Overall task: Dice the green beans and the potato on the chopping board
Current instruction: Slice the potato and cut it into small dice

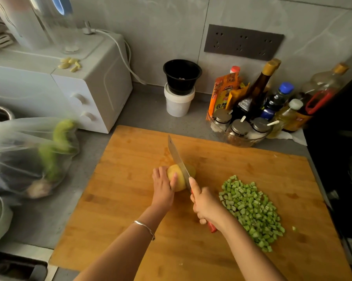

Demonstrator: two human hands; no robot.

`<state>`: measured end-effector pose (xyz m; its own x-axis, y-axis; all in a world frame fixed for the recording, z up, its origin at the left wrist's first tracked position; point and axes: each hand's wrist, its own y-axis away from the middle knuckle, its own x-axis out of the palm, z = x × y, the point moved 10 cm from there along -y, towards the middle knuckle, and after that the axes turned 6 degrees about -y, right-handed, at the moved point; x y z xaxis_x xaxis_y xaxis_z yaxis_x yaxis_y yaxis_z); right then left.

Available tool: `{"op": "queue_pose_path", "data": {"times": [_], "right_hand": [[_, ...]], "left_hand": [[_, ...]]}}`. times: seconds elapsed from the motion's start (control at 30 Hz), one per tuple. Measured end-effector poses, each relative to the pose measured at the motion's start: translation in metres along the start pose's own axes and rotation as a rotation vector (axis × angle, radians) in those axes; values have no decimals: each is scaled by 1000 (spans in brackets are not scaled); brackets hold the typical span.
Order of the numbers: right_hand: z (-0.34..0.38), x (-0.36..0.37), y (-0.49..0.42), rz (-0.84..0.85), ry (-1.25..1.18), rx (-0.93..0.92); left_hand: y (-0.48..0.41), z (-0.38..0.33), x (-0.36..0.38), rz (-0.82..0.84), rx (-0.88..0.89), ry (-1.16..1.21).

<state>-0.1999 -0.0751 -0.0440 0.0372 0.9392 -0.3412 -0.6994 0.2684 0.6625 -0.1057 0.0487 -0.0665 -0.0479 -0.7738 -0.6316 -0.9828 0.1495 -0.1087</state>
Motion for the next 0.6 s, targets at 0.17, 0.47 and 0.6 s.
{"op": "queue_pose_path", "data": {"times": [0.17,0.47,0.6], "right_hand": [[-8,3,0,-9,-23,-35],[-25,4,6,-94,-38,-195],[-29,6,1,-150,-13,-248]], "left_hand": [[1,1,0,38,25,-19],[6,-8,-2,-110,-89,50],[0,-4,-3,-123,-89,70]]}}
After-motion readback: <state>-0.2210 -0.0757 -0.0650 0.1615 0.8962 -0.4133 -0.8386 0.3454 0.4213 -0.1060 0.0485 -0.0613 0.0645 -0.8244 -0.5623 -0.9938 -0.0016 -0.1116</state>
